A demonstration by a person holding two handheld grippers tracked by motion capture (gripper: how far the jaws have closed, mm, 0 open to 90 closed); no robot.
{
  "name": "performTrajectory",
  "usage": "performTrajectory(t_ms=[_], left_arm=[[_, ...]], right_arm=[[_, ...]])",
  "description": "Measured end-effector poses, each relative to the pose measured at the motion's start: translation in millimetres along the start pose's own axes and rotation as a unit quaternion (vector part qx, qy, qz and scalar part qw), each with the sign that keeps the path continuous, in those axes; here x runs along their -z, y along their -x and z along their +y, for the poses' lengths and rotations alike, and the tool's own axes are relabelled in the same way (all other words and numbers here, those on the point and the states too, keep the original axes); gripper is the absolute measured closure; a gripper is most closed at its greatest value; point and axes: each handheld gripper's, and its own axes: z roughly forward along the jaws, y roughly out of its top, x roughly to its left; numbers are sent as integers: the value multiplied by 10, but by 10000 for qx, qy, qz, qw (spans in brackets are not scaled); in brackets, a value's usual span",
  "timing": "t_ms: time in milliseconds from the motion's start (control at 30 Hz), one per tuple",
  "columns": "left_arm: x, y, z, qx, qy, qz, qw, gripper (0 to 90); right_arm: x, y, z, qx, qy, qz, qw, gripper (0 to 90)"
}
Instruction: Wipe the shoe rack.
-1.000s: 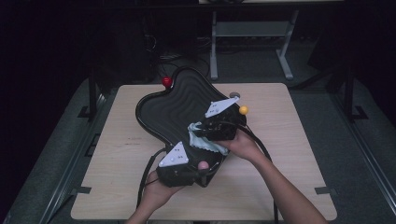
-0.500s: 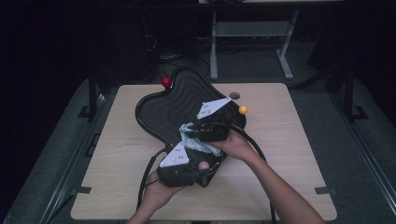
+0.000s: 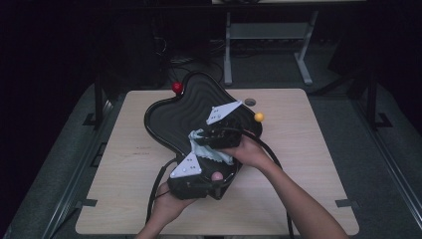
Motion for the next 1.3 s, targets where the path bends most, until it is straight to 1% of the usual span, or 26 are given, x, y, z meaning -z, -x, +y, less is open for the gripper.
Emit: performTrajectory(t_ms=[33,67,100,133,267,333,400,467,500,600,667,700,733,767,800,833,867,900,967,1033,1067,1133,1167,1200,1233,1300], left_arm=[[0,0,1,9,-2,-1,10000,604],[0,1,3,3,-12,5,10000,603],[0,3,6,-1,-23,9,10000,604],[0,3,6,1,-24,4,10000,603],[0,4,7,10,-32,4,10000,604],[-1,3,10,-4,-39,0,10000,603],[-5,8,12,5,-30,8,10000,604],[-6,7,10,11,-20,4,10000,603],[-7,8,8,14,-15,3,10000,604],[-12,16,11,18,-22,15,10000,604],[-12,16,13,23,-24,15,10000,604],[-14,19,14,19,-20,29,10000,604],[-15,18,16,12,-24,25,10000,604],[-15,19,17,13,-29,29,10000,604],[-13,19,18,11,-45,27,10000,604],[-13,22,20,8,-55,30,10000,604],[-13,26,22,6,-64,19,10000,604],[-17,33,22,1,-54,29,10000,604],[-17,37,24,1,-64,14,10000,604],[-15,35,17,9,-40,17,10000,604],[-13,33,16,8,-42,7,10000,604],[-13,36,17,11,-45,20,10000,604],[-14,40,17,14,-44,22,10000,604],[-14,40,17,13,-46,20,10000,604],[-17,39,18,25,-40,14,10000,604],[-20,43,21,11,-52,-1,10000,604]], right_arm=[[9,53,-1,-68,-27,-79,9999,773],[17,98,-1,-208,10,-66,9998,773],[17,109,7,-238,4,-110,9997,771],[9,79,18,-194,-15,-158,9997,771],[-62,-59,85,102,12,137,9999,769],[-76,-9,119,102,-2,195,9998,770],[-65,81,150,-13,-13,-55,10000,771],[-62,144,153,-179,69,-73,9998,770],[-71,119,156,-138,73,-98,9998,770],[-119,-20,194,77,86,135,9998,769],[-143,-61,224,220,75,135,9996,770],[-142,-33,230,184,75,159,9997,771],[-139,17,234,84,87,182,9998,771],[-127,69,240,16,90,83,9999,770],[-119,112,248,-5,49,-82,10000,770],[-111,146,256,-87,55,-63,9999,771],[-114,136,266,-108,44,-84,9999,771],[-123,98,275,-12,10,-63,10000,770],[-159,-11,304,140,42,98,9998,769],[-185,-55,338,278,6,122,9995,768],[-184,-30,346,253,20,140,9996,769],[-166,67,332,87,74,-72,9999,769],[-155,127,317,-73,114,-56,9999,770],[-149,149,310,-185,143,-39,9997,769],[-153,123,313,-118,130,-84,9998,769],[-182,19,339,34,121,70,9999,769]])
